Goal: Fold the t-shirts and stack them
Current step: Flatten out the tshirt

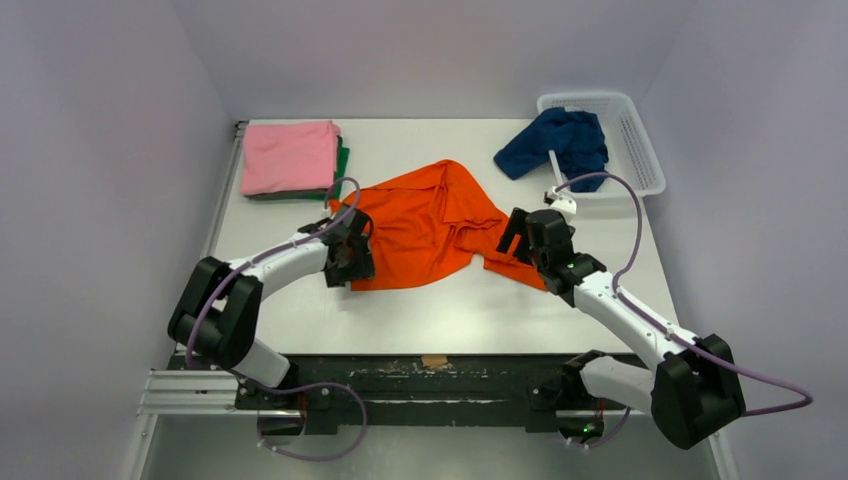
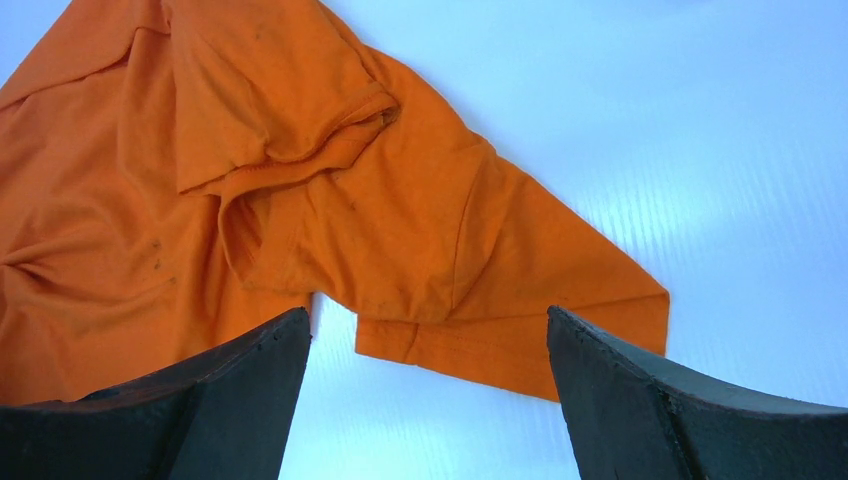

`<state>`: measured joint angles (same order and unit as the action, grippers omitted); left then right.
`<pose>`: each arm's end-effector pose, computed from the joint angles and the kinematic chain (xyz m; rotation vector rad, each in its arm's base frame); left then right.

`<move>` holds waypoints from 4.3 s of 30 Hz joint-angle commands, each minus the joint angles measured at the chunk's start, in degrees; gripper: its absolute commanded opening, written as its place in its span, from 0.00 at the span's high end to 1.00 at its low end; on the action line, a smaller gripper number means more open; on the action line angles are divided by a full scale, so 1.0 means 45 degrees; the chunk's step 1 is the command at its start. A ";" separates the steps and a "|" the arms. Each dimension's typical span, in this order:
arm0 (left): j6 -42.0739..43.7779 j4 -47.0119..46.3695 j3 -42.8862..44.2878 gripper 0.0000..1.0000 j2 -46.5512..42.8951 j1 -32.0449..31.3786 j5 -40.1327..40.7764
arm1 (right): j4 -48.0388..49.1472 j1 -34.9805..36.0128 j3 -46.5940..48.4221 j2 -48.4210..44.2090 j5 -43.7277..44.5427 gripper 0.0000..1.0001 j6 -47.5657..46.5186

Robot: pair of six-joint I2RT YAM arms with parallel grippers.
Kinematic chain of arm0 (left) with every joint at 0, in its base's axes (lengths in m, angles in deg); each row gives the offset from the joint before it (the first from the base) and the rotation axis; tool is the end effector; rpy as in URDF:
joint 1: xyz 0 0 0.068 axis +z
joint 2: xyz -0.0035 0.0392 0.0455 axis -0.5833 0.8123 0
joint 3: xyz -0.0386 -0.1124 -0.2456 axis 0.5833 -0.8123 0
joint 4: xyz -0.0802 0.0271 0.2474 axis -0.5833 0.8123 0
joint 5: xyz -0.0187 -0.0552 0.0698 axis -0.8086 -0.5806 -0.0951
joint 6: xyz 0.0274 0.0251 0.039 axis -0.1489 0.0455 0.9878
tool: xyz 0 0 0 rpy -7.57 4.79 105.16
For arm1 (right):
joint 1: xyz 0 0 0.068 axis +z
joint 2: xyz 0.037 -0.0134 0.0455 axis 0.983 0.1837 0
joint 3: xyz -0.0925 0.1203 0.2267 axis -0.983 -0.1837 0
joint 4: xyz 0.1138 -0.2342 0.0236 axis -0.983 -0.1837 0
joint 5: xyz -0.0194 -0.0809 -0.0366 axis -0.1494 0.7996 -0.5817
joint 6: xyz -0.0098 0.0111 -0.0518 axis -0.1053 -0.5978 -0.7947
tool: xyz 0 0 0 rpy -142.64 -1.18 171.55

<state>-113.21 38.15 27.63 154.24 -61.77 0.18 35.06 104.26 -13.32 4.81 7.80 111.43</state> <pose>0.2420 -0.1135 0.1667 -0.4409 2.7342 -0.1419 0.2187 0.0878 0.2297 0.4034 2.1497 0.2117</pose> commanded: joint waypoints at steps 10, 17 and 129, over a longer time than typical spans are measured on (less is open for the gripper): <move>-0.1224 0.2119 0.1414 0.51 0.1265 -0.2386 0.1622 | -0.0058 -0.0003 0.0023 -0.0330 0.1203 0.14 0.0123; -0.1514 0.2176 0.1686 0.74 0.2189 -0.2975 0.1723 | -0.0269 -0.0015 0.0090 -0.0039 0.1548 0.14 0.0305; 0.5104 0.3795 1.3738 1.00 -0.8239 0.0272 0.1332 | -0.4311 -0.0613 1.5839 -0.1950 -0.1588 1.00 -0.5306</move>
<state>-92.75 56.34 94.21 112.27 -60.81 -1.90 11.79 101.74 63.64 -9.85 -8.77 91.50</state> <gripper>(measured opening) 0.017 0.011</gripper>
